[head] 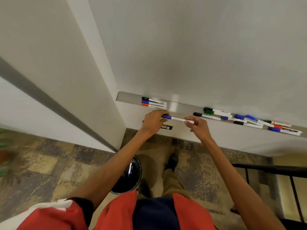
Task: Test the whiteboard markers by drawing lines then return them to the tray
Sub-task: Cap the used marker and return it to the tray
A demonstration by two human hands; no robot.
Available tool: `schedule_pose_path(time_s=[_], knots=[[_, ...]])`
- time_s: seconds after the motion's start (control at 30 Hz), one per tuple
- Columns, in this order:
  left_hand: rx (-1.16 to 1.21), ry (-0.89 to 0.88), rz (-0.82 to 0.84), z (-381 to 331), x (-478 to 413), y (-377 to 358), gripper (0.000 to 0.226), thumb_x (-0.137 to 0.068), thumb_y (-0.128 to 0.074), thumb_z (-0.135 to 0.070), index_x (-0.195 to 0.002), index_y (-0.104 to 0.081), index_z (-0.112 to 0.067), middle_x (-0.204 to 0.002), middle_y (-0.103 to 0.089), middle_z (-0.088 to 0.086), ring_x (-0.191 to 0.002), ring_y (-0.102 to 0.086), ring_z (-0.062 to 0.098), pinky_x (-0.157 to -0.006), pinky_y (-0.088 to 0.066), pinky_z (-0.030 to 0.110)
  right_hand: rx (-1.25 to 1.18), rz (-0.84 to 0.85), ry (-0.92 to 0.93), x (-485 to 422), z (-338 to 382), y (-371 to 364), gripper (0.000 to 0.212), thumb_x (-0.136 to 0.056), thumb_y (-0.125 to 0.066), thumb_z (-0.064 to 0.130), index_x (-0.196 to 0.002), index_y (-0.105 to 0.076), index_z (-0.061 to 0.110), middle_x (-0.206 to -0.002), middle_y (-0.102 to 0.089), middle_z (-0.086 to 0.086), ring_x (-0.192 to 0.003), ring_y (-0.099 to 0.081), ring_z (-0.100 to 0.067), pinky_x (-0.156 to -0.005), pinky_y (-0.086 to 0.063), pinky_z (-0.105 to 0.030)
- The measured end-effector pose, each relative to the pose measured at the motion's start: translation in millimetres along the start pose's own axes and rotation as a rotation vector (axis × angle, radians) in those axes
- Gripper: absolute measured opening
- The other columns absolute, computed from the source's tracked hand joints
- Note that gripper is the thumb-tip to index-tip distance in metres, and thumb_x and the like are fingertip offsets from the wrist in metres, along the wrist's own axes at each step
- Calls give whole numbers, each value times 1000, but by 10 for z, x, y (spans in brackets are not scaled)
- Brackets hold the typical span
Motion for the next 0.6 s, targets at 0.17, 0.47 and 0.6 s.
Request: schedule_pose_path(time_s=[0.17, 0.47, 0.6], knots=[[-225, -8, -91, 55, -473, -264, 21, -92, -67, -13, -112, -71, -12, -119, -67, 9, -114, -60, 23, -113, -38, 44, 302, -3, 200, -557, 62, 56, 17, -94, -63, 8, -109, -71, 8, -109, -71, -3, -98, -63, -15, -84, -42, -19], [-413, 38, -73, 334, -841, -659, 22, -84, -74, -10, -106, -74, -12, -104, -73, 9, -105, -65, 27, -108, -38, 50, 449, -33, 97, -1126, -399, -31, 18, -95, -62, 14, -112, -68, 19, -98, -63, 0, -104, -57, -26, -86, -49, -36], [-391, -6, -69, 352, -940, -743, 19, -84, -73, -11, -102, -74, -11, -102, -73, 8, -103, -65, 26, -107, -40, 50, 441, -65, 73, -1194, -493, 4, 20, -95, -63, 16, -112, -68, 23, -108, -59, -5, -114, -52, -26, -100, -45, -44]])
Point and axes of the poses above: each hand's wrist, its own x-axis away from the middle knuckle, its own y-axis out of the back of the hand, z = x × y, the point moved 10 cm from there along -x, towards the middle knuckle
